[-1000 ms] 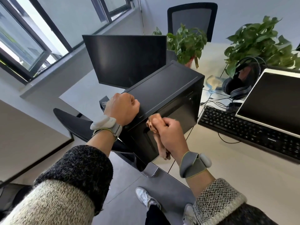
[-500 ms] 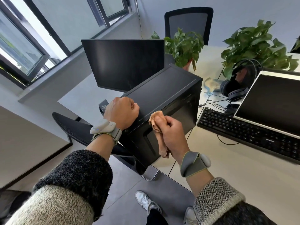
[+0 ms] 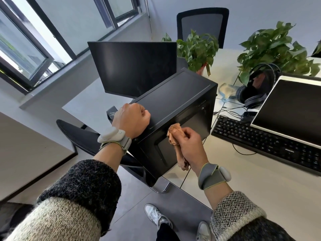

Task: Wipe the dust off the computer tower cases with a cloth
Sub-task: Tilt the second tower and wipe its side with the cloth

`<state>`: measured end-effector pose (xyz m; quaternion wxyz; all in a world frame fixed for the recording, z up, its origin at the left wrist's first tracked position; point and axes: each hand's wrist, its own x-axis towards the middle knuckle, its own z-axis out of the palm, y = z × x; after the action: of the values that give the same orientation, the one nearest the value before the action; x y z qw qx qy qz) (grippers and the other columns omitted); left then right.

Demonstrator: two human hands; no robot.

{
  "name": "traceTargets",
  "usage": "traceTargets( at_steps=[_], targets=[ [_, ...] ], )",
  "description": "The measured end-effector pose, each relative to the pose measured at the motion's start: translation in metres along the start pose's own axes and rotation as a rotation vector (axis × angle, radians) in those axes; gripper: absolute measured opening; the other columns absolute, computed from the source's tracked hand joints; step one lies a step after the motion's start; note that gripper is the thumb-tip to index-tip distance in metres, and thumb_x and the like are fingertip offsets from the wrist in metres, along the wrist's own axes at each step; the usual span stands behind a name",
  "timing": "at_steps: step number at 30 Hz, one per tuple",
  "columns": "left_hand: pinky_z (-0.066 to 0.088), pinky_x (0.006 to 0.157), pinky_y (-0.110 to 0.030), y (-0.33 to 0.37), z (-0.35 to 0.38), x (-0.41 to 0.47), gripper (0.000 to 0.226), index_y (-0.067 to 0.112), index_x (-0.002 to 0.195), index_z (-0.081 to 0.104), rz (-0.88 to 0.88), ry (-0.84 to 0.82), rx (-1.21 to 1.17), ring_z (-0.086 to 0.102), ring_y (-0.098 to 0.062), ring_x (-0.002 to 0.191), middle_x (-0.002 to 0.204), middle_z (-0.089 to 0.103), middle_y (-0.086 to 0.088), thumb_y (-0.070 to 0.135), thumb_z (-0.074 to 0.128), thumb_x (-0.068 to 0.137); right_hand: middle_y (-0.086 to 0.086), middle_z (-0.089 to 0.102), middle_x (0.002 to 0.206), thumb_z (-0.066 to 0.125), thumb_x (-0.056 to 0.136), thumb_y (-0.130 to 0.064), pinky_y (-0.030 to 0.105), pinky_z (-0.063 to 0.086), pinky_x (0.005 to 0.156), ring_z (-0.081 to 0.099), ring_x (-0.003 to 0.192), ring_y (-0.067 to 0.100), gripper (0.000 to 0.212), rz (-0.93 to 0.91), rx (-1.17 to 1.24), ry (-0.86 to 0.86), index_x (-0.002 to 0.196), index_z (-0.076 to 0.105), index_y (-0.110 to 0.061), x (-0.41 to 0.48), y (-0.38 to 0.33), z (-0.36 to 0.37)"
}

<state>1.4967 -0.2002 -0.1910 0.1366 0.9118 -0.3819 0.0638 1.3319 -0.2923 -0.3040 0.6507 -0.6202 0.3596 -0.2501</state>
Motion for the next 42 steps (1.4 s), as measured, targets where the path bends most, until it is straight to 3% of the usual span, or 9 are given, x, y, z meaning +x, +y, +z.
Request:
traceTargets(
  at_steps=[5, 10, 15, 19, 25, 31, 37, 42],
  targets=[
    [0.029, 0.049, -0.023, 0.002, -0.002, 0.0, 0.042, 0.012, 0.054, 0.053, 0.005, 0.004, -0.003, 0.046, -0.018, 0.048, 0.052, 0.049, -0.004, 0.026, 0.055, 0.093, -0.007, 0.071, 0.09, 0.07, 0.099, -0.049, 0.037, 0.062, 0.078, 0.07, 0.088, 0.012, 0.025, -0.196, -0.048, 0.058, 0.098, 0.068, -0.025, 0.004, -0.019, -0.001],
    [0.03, 0.05, -0.025, 0.0, -0.001, 0.0, 0.039, 0.008, 0.056, 0.053, -0.005, 0.003, -0.009, 0.049, -0.023, 0.049, 0.054, 0.051, -0.008, 0.026, 0.054, 0.091, -0.007, 0.072, 0.083, 0.07, 0.099, -0.047, 0.048, 0.062, 0.077, 0.07, 0.08, 0.013, 0.021, -0.099, -0.038, 0.065, 0.093, 0.071, -0.027, 0.003, -0.002, -0.002],
    [0.027, 0.048, -0.023, 0.003, -0.003, 0.0, 0.04, 0.008, 0.058, 0.055, -0.006, 0.008, 0.02, 0.045, -0.018, 0.048, 0.054, 0.051, -0.006, 0.027, 0.055, 0.093, -0.011, 0.07, 0.086, 0.071, 0.101, -0.038, 0.021, 0.057, 0.07, 0.067, 0.084, 0.007, 0.016, -0.264, -0.098, 0.161, 0.098, 0.071, -0.022, 0.007, -0.015, 0.0],
    [0.027, 0.048, -0.023, 0.003, -0.004, -0.002, 0.041, 0.01, 0.056, 0.053, -0.005, 0.002, 0.02, 0.044, -0.016, 0.046, 0.052, 0.049, -0.004, 0.026, 0.055, 0.094, -0.01, 0.072, 0.085, 0.071, 0.101, -0.034, 0.033, 0.058, 0.073, 0.068, 0.081, 0.008, 0.012, -0.223, -0.049, 0.184, 0.097, 0.073, -0.023, 0.005, 0.002, 0.002],
    [0.027, 0.048, -0.024, 0.004, -0.002, 0.0, 0.04, 0.008, 0.057, 0.052, -0.008, 0.007, 0.019, 0.042, -0.018, 0.046, 0.051, 0.046, -0.004, 0.026, 0.055, 0.092, -0.01, 0.072, 0.094, 0.073, 0.101, -0.031, 0.018, 0.056, 0.076, 0.068, 0.09, 0.008, 0.013, -0.333, -0.038, 0.244, 0.106, 0.072, -0.019, 0.008, -0.018, 0.0],
    [0.028, 0.048, -0.024, 0.002, -0.001, 0.0, 0.039, 0.007, 0.058, 0.056, -0.005, 0.008, 0.024, 0.047, -0.022, 0.049, 0.055, 0.053, -0.008, 0.027, 0.054, 0.092, -0.012, 0.073, 0.09, 0.075, 0.099, -0.027, 0.034, 0.061, 0.076, 0.07, 0.086, 0.008, 0.009, -0.301, -0.088, 0.253, 0.103, 0.074, -0.02, 0.011, 0.0, -0.003],
    [0.033, 0.05, -0.024, 0.0, -0.001, 0.001, 0.04, 0.01, 0.056, 0.055, 0.008, 0.0, 0.014, 0.051, -0.021, 0.049, 0.053, 0.053, -0.006, 0.028, 0.054, 0.092, -0.012, 0.072, 0.093, 0.072, 0.101, -0.025, 0.015, 0.055, 0.074, 0.068, 0.088, 0.006, 0.009, -0.381, -0.053, 0.296, 0.106, 0.073, -0.018, 0.012, -0.018, -0.001],
    [0.036, 0.049, -0.025, 0.0, 0.002, 0.002, 0.041, 0.011, 0.054, 0.053, 0.009, -0.004, 0.004, 0.055, -0.025, 0.05, 0.052, 0.053, -0.005, 0.029, 0.054, 0.091, -0.015, 0.071, 0.089, 0.073, 0.1, -0.025, 0.028, 0.059, 0.073, 0.068, 0.084, 0.005, 0.007, -0.343, -0.108, 0.283, 0.104, 0.074, -0.019, 0.012, 0.002, -0.004]
  ],
)
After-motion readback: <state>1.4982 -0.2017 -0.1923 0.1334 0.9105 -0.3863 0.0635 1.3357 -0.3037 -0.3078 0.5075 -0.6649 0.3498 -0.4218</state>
